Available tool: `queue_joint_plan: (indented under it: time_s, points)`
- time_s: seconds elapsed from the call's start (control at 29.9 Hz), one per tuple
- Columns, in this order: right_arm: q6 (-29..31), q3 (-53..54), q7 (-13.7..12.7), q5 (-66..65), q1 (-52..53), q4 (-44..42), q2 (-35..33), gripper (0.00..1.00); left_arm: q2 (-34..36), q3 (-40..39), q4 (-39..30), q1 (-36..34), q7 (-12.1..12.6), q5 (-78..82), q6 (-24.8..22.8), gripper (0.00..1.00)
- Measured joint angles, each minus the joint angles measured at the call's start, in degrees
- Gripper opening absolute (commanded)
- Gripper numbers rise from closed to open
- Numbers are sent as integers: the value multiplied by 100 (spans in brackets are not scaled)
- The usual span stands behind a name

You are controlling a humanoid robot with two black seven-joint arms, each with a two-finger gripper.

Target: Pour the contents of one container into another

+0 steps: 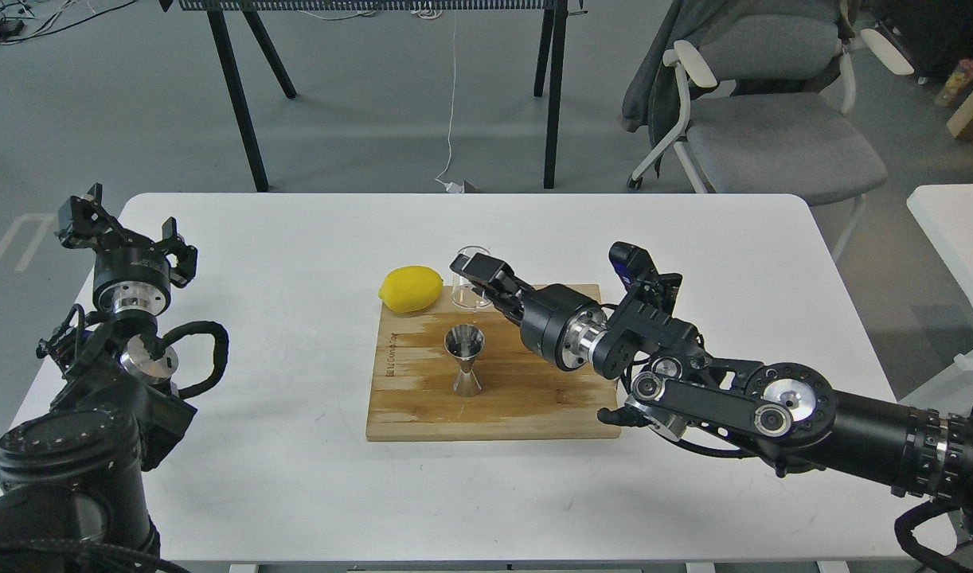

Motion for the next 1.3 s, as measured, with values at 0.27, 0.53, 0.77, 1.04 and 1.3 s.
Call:
queue_joint_plan:
  time_s: [0.27,0.53,0.77,1.04,1.3]
  points:
    - [-38,1962,24,1367,-816,73,232,44,3,0,0,-3,0,0,0,100]
    - [-40,4506,28,2505,-2143,35,574,45,-5,0,0,-9,1,0,0,100]
    - [85,6016,-2,4254,-3150,-157,607,46,-6,0,0,-9,1,0,0,100]
    - [196,6437,-107,5776,-3708,-1070,597,45,-15,-9,0,-1,1,0,0,100]
    - [148,6483,-119,6137,-3730,-1575,620,45,-6,-9,0,0,1,0,0,100]
